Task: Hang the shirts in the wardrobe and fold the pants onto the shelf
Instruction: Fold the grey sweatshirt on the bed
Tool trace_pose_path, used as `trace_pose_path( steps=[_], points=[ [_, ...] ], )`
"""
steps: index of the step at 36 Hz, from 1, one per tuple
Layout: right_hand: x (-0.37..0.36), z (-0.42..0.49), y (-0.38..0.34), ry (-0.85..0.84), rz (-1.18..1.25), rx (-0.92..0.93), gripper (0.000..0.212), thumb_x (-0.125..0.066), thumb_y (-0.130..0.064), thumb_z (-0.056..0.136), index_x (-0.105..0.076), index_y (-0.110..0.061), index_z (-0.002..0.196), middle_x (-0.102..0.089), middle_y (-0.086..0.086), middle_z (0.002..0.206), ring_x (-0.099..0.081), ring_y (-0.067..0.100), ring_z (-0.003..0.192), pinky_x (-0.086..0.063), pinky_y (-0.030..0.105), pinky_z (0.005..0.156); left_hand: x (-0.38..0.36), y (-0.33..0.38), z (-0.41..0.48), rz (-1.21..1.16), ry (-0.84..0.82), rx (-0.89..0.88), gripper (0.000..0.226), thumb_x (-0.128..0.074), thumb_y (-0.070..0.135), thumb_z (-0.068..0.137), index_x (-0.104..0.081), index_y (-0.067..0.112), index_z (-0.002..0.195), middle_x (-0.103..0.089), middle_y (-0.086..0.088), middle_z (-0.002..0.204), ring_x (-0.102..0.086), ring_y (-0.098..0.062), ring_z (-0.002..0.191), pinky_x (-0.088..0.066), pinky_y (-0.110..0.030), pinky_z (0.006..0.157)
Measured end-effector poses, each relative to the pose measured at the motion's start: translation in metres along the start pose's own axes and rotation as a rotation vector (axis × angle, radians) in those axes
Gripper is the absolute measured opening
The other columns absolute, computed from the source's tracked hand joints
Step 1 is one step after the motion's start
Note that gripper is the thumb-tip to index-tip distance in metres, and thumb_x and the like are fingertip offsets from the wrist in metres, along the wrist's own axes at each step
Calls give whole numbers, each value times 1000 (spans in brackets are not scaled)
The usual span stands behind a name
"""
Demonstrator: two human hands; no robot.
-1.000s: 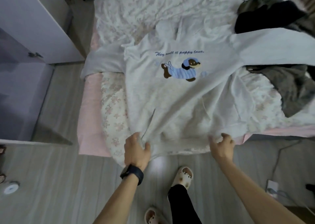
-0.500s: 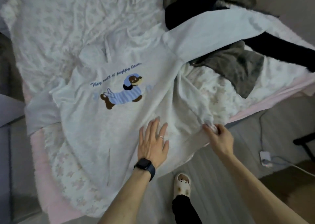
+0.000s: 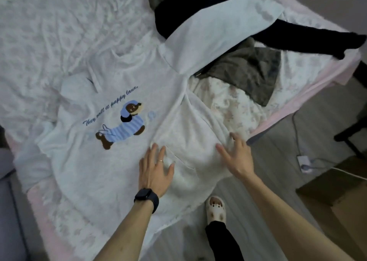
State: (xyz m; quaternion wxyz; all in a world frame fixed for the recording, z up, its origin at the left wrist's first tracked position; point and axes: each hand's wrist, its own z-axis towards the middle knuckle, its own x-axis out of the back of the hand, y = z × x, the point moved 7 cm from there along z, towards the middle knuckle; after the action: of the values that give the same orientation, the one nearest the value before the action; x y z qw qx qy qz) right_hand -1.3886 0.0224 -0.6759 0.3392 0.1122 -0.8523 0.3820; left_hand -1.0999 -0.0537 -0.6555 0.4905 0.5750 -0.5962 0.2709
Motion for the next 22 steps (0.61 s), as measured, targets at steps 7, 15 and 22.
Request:
trace_pose_path(
  steps=[7,15,22],
  points=[
    [30,20,10,221,-343,168,24,-43,-33,103,-33,-25,83,-58,3,73,-56,33,66,-29,33,51,21,16,6,-85,207,-2,63,-54,42,97,-37,23,154,-16,-5,166,-19,-41,149,-24,-67,111],
    [28,19,18,40,-352,-147,26,-38,-31,103,-53,-16,118,-56,12,131,-46,38,120,-42,49,95,-10,-22,14,22,-259,231,62,-7,66,98,11,49,155,20,18,164,15,-36,152,-10,-72,113],
    [4,0,-97,148,-328,166,54,-56,-20,89,-43,-13,141,-39,11,149,-37,34,130,-38,48,106,20,-21,8,45,-167,177,57,-29,51,104,-12,44,158,5,6,168,-5,-28,154,-11,-61,119]
  ],
)
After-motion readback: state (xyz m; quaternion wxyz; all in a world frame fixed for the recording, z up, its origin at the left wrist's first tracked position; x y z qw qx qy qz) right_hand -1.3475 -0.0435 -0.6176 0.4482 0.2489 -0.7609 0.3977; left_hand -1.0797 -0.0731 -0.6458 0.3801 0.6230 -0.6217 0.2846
